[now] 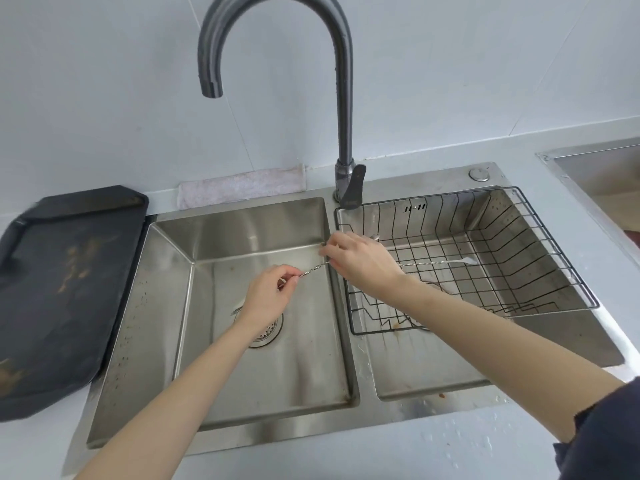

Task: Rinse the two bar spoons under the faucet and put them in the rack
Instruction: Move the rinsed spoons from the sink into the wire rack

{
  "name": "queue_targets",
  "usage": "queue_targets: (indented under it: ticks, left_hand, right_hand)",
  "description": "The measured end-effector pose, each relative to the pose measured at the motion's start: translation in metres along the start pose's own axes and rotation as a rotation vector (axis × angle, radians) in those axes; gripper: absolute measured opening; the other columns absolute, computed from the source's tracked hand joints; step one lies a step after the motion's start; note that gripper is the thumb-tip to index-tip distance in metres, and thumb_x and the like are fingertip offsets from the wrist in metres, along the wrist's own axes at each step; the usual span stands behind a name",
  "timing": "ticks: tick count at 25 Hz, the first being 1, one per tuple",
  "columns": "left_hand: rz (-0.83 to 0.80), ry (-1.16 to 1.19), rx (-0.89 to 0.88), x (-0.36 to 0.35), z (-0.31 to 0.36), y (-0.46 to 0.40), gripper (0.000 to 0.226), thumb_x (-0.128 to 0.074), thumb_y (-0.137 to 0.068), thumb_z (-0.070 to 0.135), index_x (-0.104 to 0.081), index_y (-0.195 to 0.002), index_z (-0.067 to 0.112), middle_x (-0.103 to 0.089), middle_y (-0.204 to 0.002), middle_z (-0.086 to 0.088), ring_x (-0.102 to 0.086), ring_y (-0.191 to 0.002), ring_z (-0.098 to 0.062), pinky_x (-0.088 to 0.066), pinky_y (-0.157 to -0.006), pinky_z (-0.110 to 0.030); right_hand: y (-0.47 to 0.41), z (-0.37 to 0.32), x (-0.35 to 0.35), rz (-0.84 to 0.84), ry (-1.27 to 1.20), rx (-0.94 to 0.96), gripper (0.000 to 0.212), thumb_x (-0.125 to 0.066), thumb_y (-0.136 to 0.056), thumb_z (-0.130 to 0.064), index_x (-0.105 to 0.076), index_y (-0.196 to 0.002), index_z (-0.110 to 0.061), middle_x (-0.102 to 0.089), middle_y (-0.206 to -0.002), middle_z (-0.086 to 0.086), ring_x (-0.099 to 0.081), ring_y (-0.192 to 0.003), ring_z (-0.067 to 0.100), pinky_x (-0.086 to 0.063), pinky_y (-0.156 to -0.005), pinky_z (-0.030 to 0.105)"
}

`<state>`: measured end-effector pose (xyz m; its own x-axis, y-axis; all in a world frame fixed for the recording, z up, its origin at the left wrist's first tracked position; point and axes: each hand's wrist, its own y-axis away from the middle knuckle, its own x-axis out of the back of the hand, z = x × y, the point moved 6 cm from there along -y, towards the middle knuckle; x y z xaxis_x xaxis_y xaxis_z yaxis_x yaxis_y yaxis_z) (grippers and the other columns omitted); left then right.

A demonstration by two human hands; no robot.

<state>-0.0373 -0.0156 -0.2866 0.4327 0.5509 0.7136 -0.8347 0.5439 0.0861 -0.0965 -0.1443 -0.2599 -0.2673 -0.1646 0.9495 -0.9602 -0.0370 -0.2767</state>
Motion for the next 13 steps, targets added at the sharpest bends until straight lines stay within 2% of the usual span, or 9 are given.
queue_targets:
  ticks: [3, 5, 7, 9, 11, 13]
  left_hand:
    - [-0.014, -0.006, -0.034, 0.0, 0.009, 0.003, 0.018, -0.053, -0.087, 0.006, -0.067, -0.098, 0.006, -0.066, -0.096, -0.012, -0.05, -0.074, -0.019, -0.032, -0.06, -0.014]
    - [-0.022, -0.004, -0.044, -0.001, 0.012, 0.004, 0.018, -0.054, -0.086, 0.007, -0.067, -0.098, 0.007, -0.067, -0.099, -0.014, -0.051, -0.075, -0.02, -0.032, -0.06, -0.017]
    - [-0.036, -0.014, -0.061, -0.004, 0.017, 0.003, 0.018, -0.054, -0.087, 0.008, -0.067, -0.098, 0.007, -0.067, -0.101, -0.015, -0.053, -0.076, -0.021, -0.033, -0.064, -0.017]
    - [-0.053, -0.066, -0.106, -0.007, 0.025, 0.0, 0.02, -0.052, -0.087, 0.009, -0.067, -0.101, 0.009, -0.067, -0.101, -0.014, -0.058, -0.083, -0.025, -0.037, -0.072, -0.02]
    - [-0.063, -0.131, -0.183, -0.011, 0.036, -0.002, 0.023, -0.05, -0.088, 0.01, -0.065, -0.105, 0.012, -0.066, -0.103, -0.011, -0.06, -0.094, -0.027, -0.042, -0.084, -0.028]
    - [-0.044, -0.196, -0.251, -0.013, 0.046, -0.003, 0.025, -0.048, -0.089, 0.013, -0.062, -0.111, 0.015, -0.063, -0.111, -0.006, -0.055, -0.106, -0.024, -0.037, -0.095, -0.034]
  right_hand:
    - [0.004, -0.001, -0.001, -0.045, 0.045, -0.003, 0.032, -0.088, -0.042, 0.0, -0.067, -0.06, -0.015, -0.061, -0.057, 0.0, -0.06, -0.048, 0.018, -0.04, -0.037, 0.019]
    - [0.008, 0.002, 0.002, -0.052, 0.032, -0.007, 0.026, -0.086, -0.047, -0.001, -0.066, -0.058, -0.013, -0.06, -0.056, 0.001, -0.06, -0.047, 0.02, -0.041, -0.038, 0.019]
    - [0.012, 0.007, 0.005, -0.046, 0.034, -0.022, 0.021, -0.083, -0.053, -0.002, -0.065, -0.058, -0.011, -0.06, -0.057, 0.003, -0.06, -0.048, 0.022, -0.034, -0.037, 0.02]
    - [0.016, 0.013, 0.006, -0.025, 0.03, -0.029, 0.018, -0.08, -0.06, -0.002, -0.063, -0.06, -0.008, -0.06, -0.059, 0.006, -0.06, -0.049, 0.024, -0.027, -0.039, 0.019]
    - [0.021, 0.023, 0.01, 0.006, 0.013, -0.046, 0.015, -0.076, -0.066, -0.002, -0.062, -0.063, -0.006, -0.061, -0.062, 0.008, -0.061, -0.051, 0.026, -0.031, -0.036, 0.02]
    - [0.028, 0.038, 0.016, 0.021, 0.004, -0.085, 0.011, -0.074, -0.071, -0.003, -0.063, -0.068, -0.003, -0.063, -0.066, 0.01, -0.063, -0.053, 0.027, -0.039, -0.037, 0.022]
